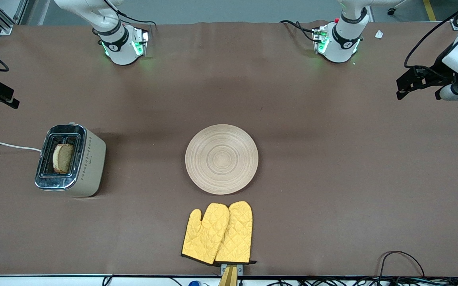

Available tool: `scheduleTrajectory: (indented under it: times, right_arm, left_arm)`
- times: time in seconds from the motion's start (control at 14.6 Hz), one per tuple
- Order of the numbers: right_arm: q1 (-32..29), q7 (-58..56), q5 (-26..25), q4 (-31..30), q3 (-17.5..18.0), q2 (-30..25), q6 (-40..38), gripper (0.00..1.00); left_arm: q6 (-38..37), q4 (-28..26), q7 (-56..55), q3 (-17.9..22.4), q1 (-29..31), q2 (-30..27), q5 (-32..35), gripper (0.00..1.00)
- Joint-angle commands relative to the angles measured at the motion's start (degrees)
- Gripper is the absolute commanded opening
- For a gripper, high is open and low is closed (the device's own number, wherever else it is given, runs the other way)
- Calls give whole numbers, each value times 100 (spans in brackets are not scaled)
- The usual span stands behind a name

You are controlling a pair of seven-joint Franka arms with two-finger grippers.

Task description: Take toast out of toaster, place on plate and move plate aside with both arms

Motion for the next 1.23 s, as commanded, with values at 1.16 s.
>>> scheduleTrajectory:
  times: [1.16]
  right_arm:
    - [-233, -112, -26, -1419, 18, 842, 1927, 100]
  left_arm:
    - [-31, 392, -4, -33, -6, 286, -70, 100]
